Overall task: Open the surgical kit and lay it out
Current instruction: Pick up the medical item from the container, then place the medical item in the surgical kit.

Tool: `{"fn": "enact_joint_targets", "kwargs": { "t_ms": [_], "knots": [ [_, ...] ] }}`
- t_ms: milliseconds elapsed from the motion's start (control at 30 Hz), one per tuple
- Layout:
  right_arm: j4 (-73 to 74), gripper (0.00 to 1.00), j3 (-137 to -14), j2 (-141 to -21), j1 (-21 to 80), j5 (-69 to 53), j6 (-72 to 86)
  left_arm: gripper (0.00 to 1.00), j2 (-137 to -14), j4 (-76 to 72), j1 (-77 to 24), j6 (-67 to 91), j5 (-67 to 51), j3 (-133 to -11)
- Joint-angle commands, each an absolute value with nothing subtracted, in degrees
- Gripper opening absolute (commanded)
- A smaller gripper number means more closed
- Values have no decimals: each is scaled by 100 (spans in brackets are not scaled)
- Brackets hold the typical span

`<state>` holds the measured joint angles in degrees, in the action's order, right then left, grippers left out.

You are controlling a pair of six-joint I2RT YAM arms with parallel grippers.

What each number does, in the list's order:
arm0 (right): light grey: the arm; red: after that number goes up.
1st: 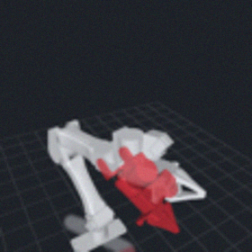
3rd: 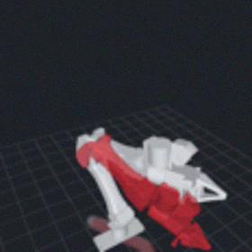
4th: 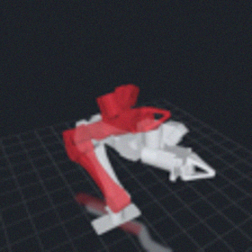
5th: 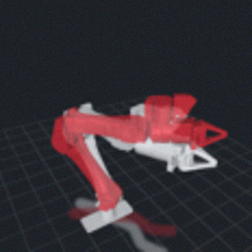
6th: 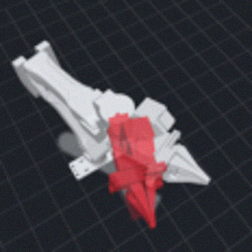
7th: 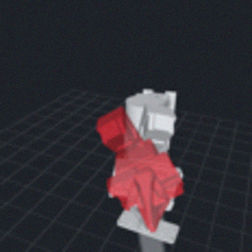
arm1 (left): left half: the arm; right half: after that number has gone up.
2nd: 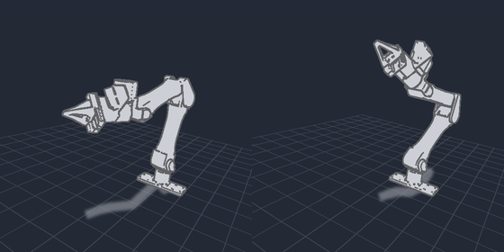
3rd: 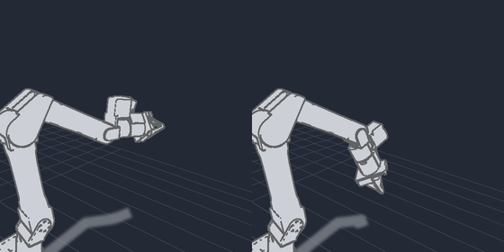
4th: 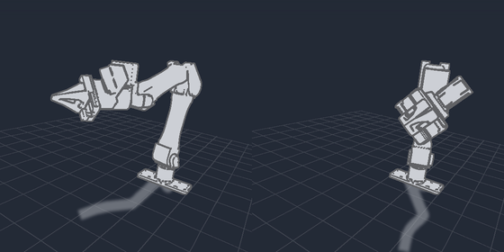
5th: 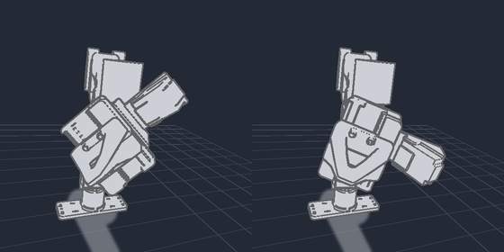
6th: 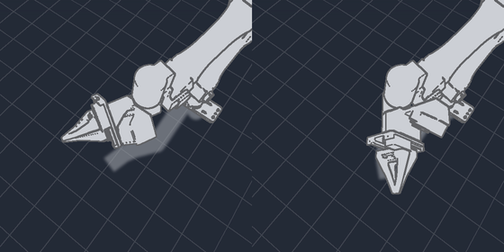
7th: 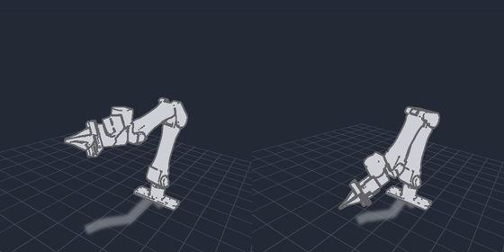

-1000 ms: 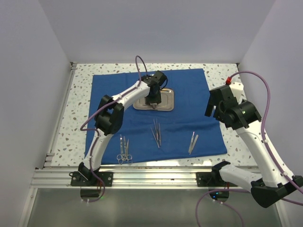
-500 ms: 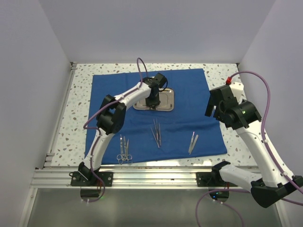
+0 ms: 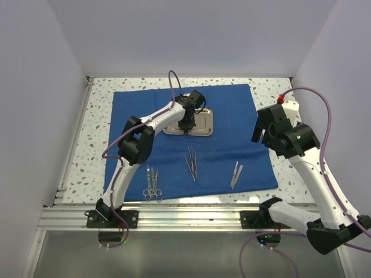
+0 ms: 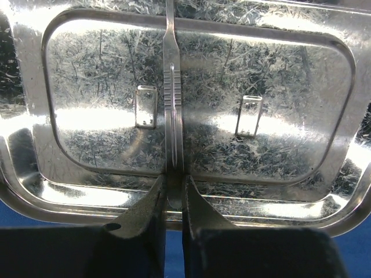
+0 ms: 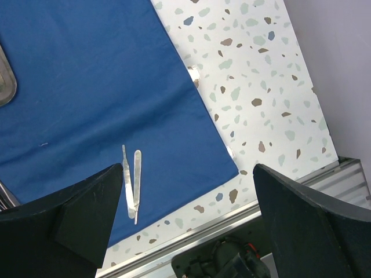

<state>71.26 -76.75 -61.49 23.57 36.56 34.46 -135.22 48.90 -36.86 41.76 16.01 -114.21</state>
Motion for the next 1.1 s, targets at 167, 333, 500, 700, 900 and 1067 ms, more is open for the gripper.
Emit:
{"fn": "enact_joint_targets", "kwargs": {
  "t_ms": [167,333,500,700,900,1067],
  "knots": [
    [6944,98,-7796,-6143,2329,3823,3349,0,-13571,5343,-3674,3946,1486,-12082],
    [6908,98,-8059,-6275,2312,3858,3234,0,-13325,5475,-3674,4034,1336,-12542],
    [6856,98,-8305,-6354,2311,3937,3077,0,-12991,5520,-3683,4175,1161,-12472],
    [6873,98,-8849,-6495,2233,4350,2822,0,-12297,5072,-4024,4613,730,-11462],
    [6785,98,-9316,-6741,2188,4412,2707,0,-12076,4878,-4893,5175,457,-11030],
    [6767,98,-9396,-6838,2180,4114,2988,0,-12181,4571,-5606,5703,273,-10899]
  ]
}}
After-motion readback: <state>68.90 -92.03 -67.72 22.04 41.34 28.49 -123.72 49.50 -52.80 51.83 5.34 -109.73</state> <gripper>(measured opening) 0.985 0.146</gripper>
